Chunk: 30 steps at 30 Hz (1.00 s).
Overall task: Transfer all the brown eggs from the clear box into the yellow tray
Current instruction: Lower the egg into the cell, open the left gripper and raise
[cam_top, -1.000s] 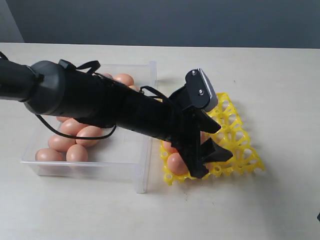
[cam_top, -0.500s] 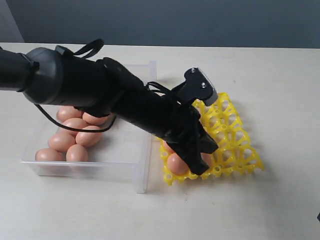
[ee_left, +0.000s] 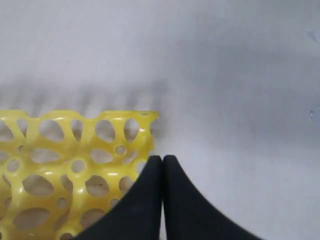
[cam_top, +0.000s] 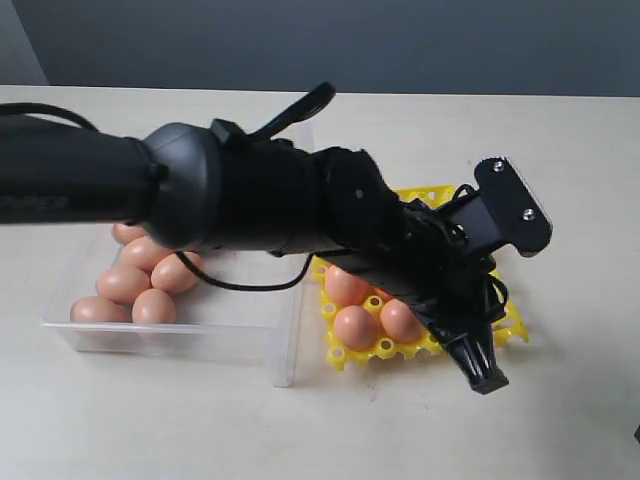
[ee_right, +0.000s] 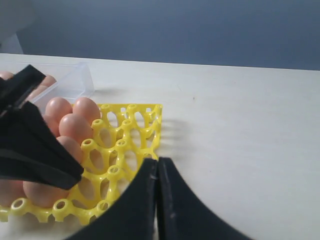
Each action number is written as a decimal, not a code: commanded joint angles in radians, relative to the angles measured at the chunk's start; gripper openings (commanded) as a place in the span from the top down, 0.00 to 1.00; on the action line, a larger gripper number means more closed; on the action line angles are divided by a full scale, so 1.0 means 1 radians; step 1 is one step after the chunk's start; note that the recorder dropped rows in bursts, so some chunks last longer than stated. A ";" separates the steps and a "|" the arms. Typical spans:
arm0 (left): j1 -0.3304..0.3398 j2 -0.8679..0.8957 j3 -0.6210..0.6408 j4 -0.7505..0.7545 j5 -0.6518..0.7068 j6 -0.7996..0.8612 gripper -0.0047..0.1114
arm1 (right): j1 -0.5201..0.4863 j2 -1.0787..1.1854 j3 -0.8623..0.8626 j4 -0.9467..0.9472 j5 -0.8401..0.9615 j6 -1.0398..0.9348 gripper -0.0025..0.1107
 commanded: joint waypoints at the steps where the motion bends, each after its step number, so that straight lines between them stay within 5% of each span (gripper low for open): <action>1: -0.003 0.088 -0.140 0.410 0.150 -0.481 0.96 | 0.001 0.000 -0.003 -0.002 -0.012 0.000 0.97; 4: -0.005 0.135 -0.223 0.651 0.269 -0.711 0.96 | 0.001 0.000 -0.003 -0.002 -0.012 0.000 0.97; 16: -0.007 0.226 -0.279 0.536 0.288 -0.624 0.96 | 0.001 0.000 -0.003 -0.002 -0.012 0.000 0.97; 30: 0.015 0.230 -0.279 0.719 0.393 -0.736 0.96 | 0.001 0.000 -0.003 -0.002 -0.012 0.000 0.97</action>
